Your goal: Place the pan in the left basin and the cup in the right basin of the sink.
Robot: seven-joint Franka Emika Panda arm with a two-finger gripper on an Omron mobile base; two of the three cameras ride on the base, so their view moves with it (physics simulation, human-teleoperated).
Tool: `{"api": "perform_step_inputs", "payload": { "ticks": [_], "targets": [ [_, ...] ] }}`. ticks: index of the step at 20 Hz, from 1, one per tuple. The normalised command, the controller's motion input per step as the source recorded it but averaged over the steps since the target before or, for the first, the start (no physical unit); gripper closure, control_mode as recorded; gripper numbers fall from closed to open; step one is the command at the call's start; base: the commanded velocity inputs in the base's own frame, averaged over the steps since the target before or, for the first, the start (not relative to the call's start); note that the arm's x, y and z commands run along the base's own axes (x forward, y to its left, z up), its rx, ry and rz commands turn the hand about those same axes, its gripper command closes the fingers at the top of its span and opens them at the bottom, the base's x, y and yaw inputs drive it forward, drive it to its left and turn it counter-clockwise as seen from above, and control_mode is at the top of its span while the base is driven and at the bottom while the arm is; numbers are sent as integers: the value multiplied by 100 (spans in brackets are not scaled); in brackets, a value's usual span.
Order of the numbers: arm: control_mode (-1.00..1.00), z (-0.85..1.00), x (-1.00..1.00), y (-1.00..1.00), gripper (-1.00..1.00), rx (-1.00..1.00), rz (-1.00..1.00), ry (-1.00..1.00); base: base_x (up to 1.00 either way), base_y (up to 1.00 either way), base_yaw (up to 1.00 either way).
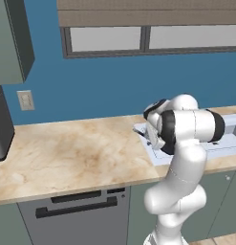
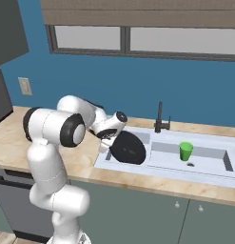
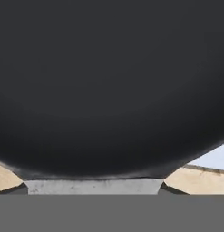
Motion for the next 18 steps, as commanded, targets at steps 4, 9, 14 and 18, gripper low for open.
{"api": "perform_step_inputs", "payload": {
  "ticks": [4, 9, 14, 18],
  "targets": [
    [-100, -68, 5, -48, 100, 4, 0, 3, 0, 0, 0],
    [-100, -60, 8, -38, -100, 5, 0, 5, 0, 0, 0],
    [-100, -12, 0, -40, -100, 2, 0, 0, 0, 0, 0],
    [-100, -1, -1, -41, -100, 1, 0, 0, 0, 0, 0]
  ]
}}
